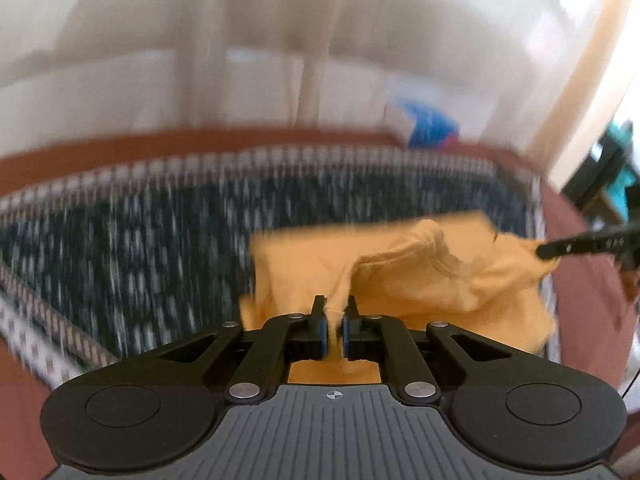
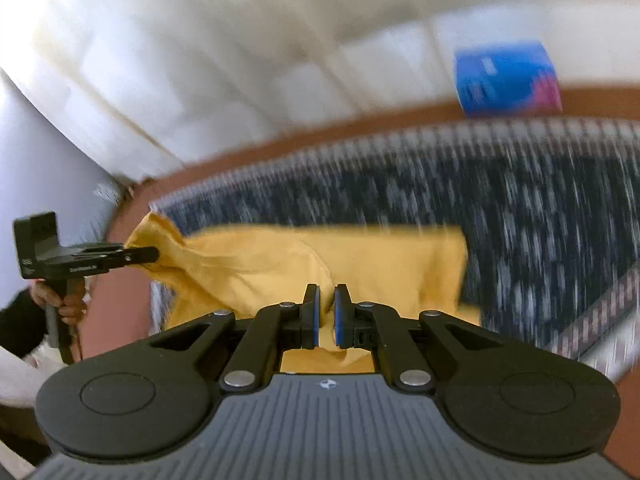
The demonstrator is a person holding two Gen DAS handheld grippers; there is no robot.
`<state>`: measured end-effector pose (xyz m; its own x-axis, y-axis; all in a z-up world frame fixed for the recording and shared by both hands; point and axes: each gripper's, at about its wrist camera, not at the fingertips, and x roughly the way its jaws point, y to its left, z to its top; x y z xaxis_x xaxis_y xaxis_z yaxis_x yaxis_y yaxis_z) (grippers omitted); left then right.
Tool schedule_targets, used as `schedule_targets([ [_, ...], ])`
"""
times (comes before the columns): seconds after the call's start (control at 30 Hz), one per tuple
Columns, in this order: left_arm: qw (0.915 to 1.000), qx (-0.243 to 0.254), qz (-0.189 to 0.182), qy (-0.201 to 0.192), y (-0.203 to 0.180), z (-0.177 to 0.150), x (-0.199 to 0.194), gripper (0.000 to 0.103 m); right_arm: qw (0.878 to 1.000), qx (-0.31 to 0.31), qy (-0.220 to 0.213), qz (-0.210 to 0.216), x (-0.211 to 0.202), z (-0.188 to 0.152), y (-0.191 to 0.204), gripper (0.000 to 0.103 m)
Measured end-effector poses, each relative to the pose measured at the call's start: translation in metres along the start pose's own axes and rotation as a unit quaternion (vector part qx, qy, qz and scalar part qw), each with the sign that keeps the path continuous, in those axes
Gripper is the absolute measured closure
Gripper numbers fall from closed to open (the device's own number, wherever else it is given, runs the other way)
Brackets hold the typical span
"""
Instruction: Fold clothes
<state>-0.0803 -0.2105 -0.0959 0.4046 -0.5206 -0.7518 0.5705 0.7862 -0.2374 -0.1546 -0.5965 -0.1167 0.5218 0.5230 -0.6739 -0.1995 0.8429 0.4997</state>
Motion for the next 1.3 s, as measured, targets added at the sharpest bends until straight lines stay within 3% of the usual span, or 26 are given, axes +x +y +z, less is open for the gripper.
schedule_targets([
  [0.13, 0.9997, 0.016, 0.008, 0.015, -0.008, -0.021, -0.004, 0.099, 1.000, 0.002, 0.015, -0.019, 0.003, -0.026, 0.000, 0.095],
  [0.27, 0.9997, 0.025, 0.008, -0.001, -0.014, -0.020, -0.018, 0.098, 1.000, -0.008, 0.003, -0.021, -0.009, -0.028, 0.006, 0.095],
  [0.3, 0.9996, 0.026, 0.009, -0.004, -0.014, -0.021, -0.020, 0.094, 1.000, -0.014, 0.000, -0.021, -0.010, -0.027, 0.008, 0.095],
  [0.33, 0.9993, 0.033, 0.015, -0.002, -0.016, -0.023, -0.019, 0.080, 1.000, -0.023, 0.000, -0.021, -0.011, -0.028, 0.011, 0.095],
  [0.37, 0.9989, 0.041, 0.023, 0.002, -0.017, -0.025, -0.017, 0.075, 0.999, -0.032, 0.004, -0.021, -0.012, -0.029, 0.013, 0.094],
  [0.53, 0.9967, 0.047, 0.038, 0.054, -0.016, -0.045, -0.002, 0.064, 0.995, -0.061, 0.061, -0.051, 0.006, -0.052, 0.010, 0.089],
  [0.57, 0.9968, 0.047, 0.036, 0.053, -0.016, -0.047, -0.006, 0.061, 0.995, -0.058, 0.064, -0.052, 0.006, -0.055, 0.010, 0.087],
  [0.63, 0.9970, 0.053, 0.034, 0.045, -0.019, -0.050, -0.019, 0.044, 0.995, -0.058, 0.063, -0.053, 0.001, -0.057, 0.014, 0.078],
  [0.77, 0.9969, 0.063, 0.034, 0.033, -0.025, -0.052, -0.042, 0.044, 0.993, -0.083, 0.062, -0.056, -0.012, -0.057, 0.026, 0.063],
  [0.87, 0.9984, 0.051, 0.019, 0.015, -0.033, -0.051, -0.049, 0.044, 0.995, -0.080, 0.047, -0.044, -0.023, -0.058, 0.035, 0.059],
  [0.97, 0.9997, 0.020, 0.007, 0.012, -0.037, -0.053, -0.041, 0.044, 0.998, -0.040, 0.031, -0.030, -0.025, -0.064, 0.040, 0.055],
  [1.07, 0.9997, -0.022, 0.010, 0.009, -0.040, -0.061, -0.035, 0.044, 0.998, 0.043, 0.025, -0.026, -0.017, -0.078, 0.035, 0.054],
  [1.2, 0.9998, -0.008, 0.017, 0.009, -0.054, -0.071, -0.029, 0.039, 0.988, 0.152, 0.003, -0.034, -0.007, -0.105, 0.027, 0.052],
  [1.3, 0.9993, -0.007, 0.020, 0.031, -0.060, -0.077, -0.021, 0.039, 0.976, 0.212, -0.016, -0.045, 0.000, -0.117, 0.021, 0.052],
])
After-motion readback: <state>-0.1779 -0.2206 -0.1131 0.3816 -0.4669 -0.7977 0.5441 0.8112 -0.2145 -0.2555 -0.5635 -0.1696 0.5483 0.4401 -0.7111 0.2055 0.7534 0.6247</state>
